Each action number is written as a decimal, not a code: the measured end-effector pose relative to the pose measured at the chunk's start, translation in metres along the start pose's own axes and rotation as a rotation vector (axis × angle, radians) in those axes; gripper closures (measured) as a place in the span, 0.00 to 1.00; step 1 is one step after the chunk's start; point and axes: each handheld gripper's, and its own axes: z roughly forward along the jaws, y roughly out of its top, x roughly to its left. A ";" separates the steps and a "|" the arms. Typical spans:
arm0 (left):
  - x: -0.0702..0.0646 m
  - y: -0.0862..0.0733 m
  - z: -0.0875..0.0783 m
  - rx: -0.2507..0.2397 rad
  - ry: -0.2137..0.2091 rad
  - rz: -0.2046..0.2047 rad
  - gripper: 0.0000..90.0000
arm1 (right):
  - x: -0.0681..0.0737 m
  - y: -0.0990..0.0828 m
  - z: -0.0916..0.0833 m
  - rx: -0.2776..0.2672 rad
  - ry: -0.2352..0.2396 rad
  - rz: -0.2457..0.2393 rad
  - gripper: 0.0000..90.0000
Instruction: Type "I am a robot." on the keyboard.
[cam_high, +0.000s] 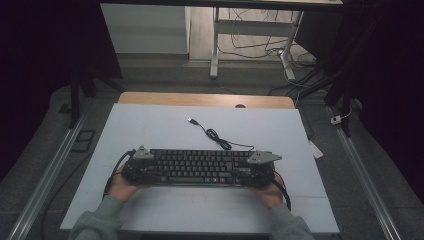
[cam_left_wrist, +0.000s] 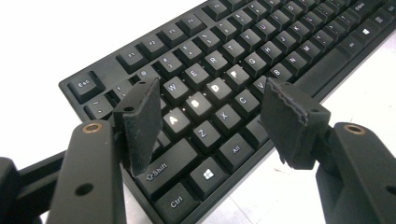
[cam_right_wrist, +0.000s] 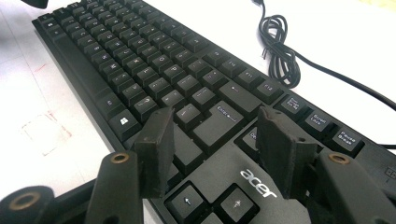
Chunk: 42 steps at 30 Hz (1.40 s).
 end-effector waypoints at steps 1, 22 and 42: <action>0.000 0.000 0.000 0.001 0.001 0.000 0.42 | 0.000 0.000 0.000 0.006 -0.004 -0.003 0.52; 0.008 -0.002 0.003 -0.024 0.027 -0.003 0.63 | 0.001 -0.001 0.003 0.020 -0.004 -0.002 0.52; 0.010 -0.003 0.017 0.026 0.057 0.014 0.99 | 0.000 -0.001 0.003 0.031 -0.014 0.001 0.52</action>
